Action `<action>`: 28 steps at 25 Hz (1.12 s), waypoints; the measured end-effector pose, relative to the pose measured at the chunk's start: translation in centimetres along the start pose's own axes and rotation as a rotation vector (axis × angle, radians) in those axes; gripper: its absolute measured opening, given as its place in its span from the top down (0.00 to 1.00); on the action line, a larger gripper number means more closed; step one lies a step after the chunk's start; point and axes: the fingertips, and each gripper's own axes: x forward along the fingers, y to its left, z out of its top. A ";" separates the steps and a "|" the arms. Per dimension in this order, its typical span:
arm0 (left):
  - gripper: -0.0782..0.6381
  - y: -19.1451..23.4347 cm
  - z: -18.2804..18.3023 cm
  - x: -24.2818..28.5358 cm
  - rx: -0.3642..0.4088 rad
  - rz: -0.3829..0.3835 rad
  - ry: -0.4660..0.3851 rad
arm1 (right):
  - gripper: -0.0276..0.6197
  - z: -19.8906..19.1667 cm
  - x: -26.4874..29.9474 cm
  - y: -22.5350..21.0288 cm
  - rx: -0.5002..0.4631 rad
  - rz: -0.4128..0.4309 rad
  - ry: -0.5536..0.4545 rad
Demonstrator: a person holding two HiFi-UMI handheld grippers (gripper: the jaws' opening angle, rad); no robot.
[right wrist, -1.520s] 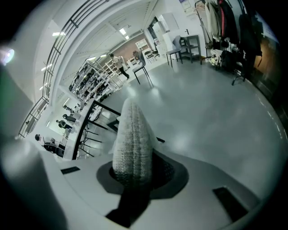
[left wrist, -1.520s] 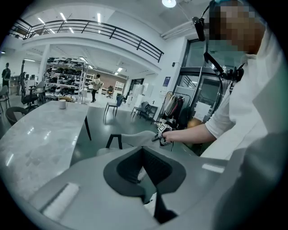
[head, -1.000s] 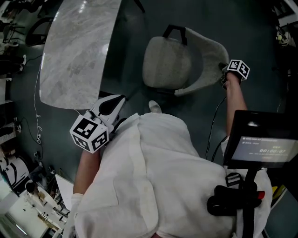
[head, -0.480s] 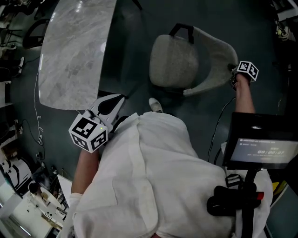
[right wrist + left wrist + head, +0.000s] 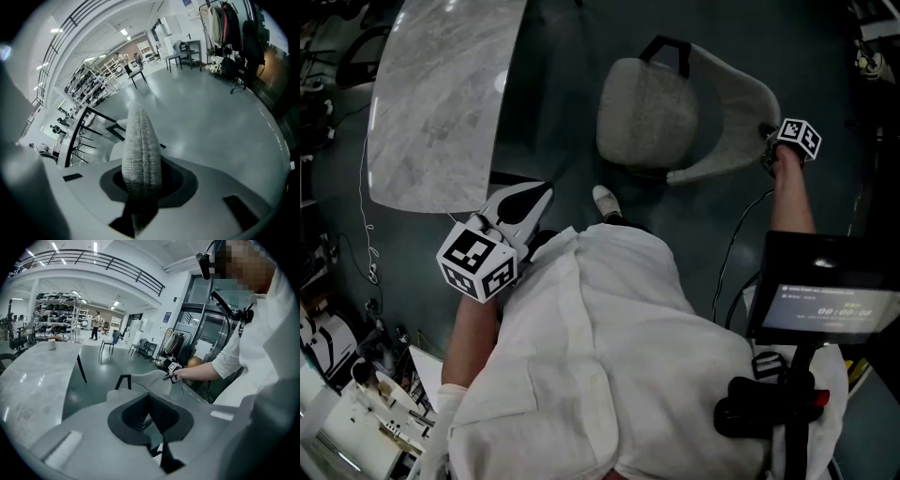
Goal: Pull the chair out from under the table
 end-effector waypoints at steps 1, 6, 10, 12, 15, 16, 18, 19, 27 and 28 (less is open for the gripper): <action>0.88 -0.1 0.1 0.2 0.001 -0.005 -0.003 | 0.84 0.0 0.1 -0.1 -0.003 -0.006 0.002; 0.88 -0.8 0.6 1.2 0.012 -0.036 -0.016 | 0.76 0.6 -0.7 -1.3 -0.047 -0.080 0.006; 0.88 -1.0 0.2 0.9 0.012 -0.045 -0.031 | 0.74 1.0 -2.0 -0.9 -0.124 -0.148 -0.036; 0.88 -1.2 -0.1 0.2 0.012 -0.053 -0.043 | 0.74 0.8 -3.6 -0.2 -0.162 -0.185 -0.069; 0.88 -2.7 -1.1 -2.2 0.025 -0.073 -0.059 | 0.74 -1.5 -7.3 2.3 -0.229 -0.201 -0.122; 0.88 -3.3 -1.3 -2.9 0.030 -0.080 -0.065 | 0.78 -2.5 -8.5 3.3 -0.252 -0.199 -0.134; 0.88 -4.3 -1.7 -3.9 0.041 -0.091 -0.077 | 0.90 -4.5 -9.9 5.1 -0.297 -0.184 -0.146; 0.88 -4.6 -1.8 -4.2 0.045 -0.095 -0.083 | 0.91 -5.5 -10.3 6.1 -0.315 -0.165 -0.146; 0.88 -7.3 -4.7 -8.5 0.053 -0.098 -0.130 | 0.95 -16.6 -13.3 16.6 -0.437 0.076 -0.140; 0.88 -7.7 -5.2 -9.0 0.053 -0.099 -0.136 | 0.95 -18.1 -13.7 17.8 -0.451 0.101 -0.137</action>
